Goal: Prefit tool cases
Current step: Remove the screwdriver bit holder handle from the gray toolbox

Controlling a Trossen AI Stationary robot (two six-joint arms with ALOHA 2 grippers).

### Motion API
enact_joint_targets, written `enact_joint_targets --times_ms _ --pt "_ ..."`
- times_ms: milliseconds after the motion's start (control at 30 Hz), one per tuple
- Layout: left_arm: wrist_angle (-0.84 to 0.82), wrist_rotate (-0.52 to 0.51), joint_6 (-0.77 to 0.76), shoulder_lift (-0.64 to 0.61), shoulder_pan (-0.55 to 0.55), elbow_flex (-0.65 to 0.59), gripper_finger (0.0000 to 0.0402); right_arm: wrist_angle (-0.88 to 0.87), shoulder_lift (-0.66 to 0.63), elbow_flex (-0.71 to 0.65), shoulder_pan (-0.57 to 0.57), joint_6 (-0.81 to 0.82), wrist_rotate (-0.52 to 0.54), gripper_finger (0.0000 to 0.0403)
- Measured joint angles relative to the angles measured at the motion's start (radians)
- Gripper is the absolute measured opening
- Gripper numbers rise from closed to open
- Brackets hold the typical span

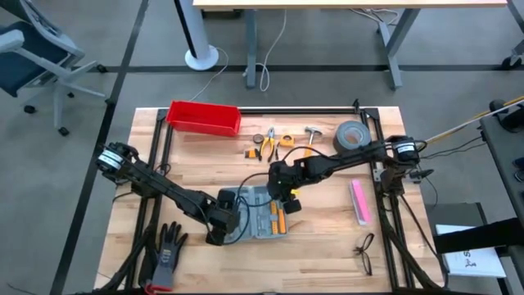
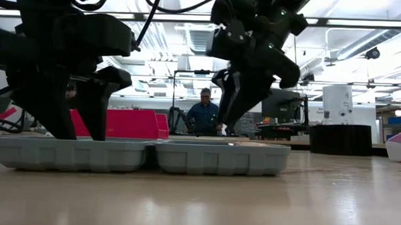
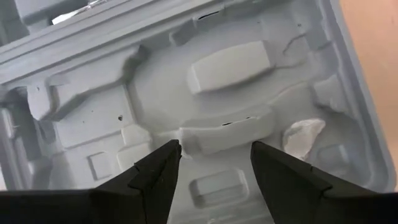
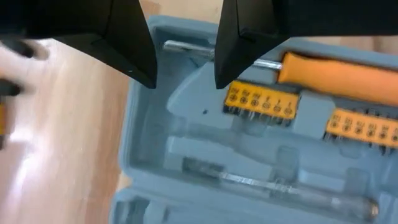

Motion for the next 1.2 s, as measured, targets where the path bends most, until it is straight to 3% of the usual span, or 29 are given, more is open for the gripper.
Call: enact_joint_targets --times_ms 300,633,767,1200 --pt "-0.004 0.000 -0.077 0.000 0.001 0.005 0.0206 -0.037 0.000 0.041 0.000 -0.003 -0.002 0.0126" --pt "-0.129 0.078 -0.144 -0.002 -0.014 0.127 0.0194 -0.080 0.000 0.042 -0.001 -0.030 -0.002 0.0119" --pt "-0.132 0.143 -0.222 0.002 -0.028 0.123 0.0183 -0.075 0.012 0.042 -0.013 -0.044 -0.002 0.0126" --pt "-0.130 0.138 -0.361 0.010 -0.042 0.061 0.0182 -0.085 0.066 0.037 -0.036 -0.049 -0.001 0.0132"
